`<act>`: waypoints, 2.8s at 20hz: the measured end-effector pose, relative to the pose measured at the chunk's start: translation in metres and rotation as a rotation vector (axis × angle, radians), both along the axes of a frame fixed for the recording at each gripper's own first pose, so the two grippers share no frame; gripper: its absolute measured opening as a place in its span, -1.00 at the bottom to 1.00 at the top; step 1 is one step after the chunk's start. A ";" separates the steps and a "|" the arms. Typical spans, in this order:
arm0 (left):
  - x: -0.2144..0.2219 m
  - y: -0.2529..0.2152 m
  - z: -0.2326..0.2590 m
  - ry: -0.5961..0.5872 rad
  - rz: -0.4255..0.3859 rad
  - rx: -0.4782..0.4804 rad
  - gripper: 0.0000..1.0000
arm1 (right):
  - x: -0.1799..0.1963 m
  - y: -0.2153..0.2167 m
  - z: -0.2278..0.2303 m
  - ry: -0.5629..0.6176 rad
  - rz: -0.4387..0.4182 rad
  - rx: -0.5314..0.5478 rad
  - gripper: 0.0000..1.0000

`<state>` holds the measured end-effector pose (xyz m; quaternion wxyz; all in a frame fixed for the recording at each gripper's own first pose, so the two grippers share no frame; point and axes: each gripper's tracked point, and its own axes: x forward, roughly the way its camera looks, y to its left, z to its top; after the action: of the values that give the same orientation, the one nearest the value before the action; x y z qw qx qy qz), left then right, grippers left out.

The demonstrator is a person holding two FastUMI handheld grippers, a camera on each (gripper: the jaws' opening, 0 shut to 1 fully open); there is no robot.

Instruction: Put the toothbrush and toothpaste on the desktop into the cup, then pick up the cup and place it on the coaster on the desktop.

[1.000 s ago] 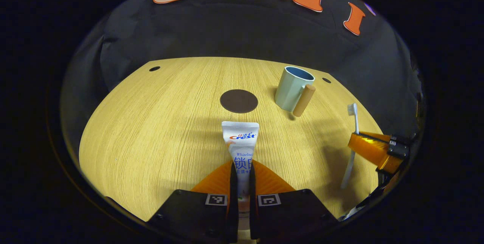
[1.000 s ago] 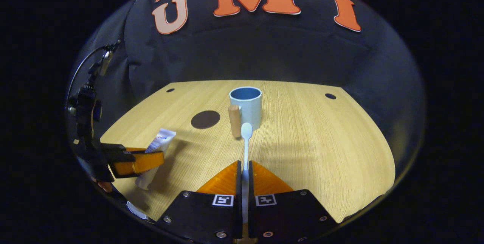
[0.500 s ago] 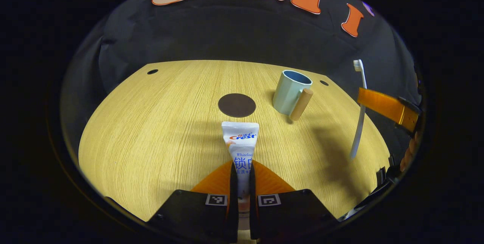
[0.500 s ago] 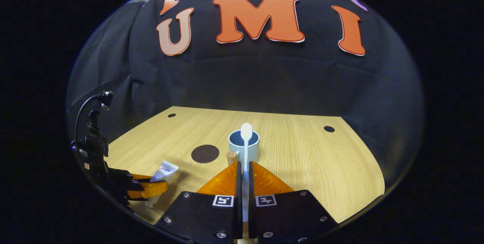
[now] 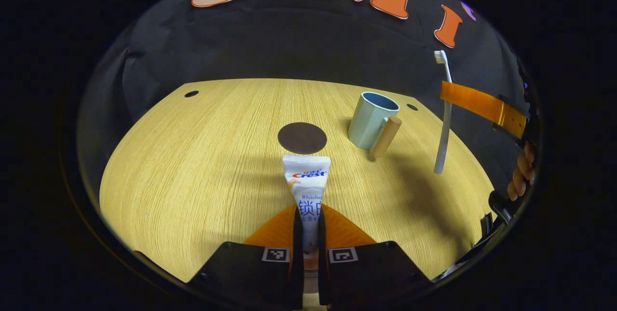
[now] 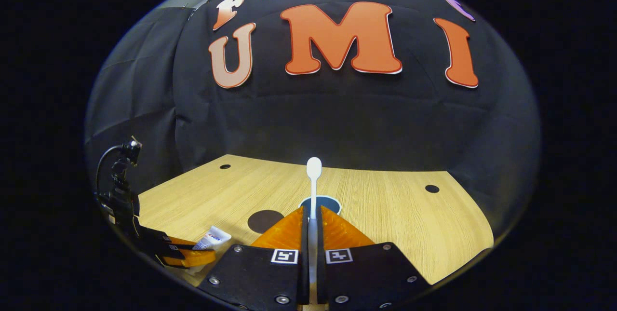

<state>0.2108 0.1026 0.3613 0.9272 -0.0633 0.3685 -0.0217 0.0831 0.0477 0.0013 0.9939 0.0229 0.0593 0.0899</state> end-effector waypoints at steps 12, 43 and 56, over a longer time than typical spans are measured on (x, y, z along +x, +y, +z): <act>0.023 -0.020 -0.031 -0.012 0.011 0.008 -0.69 | 0.051 0.004 0.041 -0.196 -0.006 0.061 -0.87; -0.006 0.006 0.063 -0.112 0.106 0.011 -0.70 | 0.116 -0.005 -0.014 -0.238 -0.105 0.090 -0.86; -0.013 0.005 0.124 -0.199 0.063 -0.017 -0.70 | 0.115 -0.015 -0.045 -0.126 -0.187 0.099 -0.82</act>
<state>0.1975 0.1080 0.4857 0.9589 -0.0802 0.2722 -0.0019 0.1980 0.0327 -0.0435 0.9974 0.0714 -0.0103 0.0007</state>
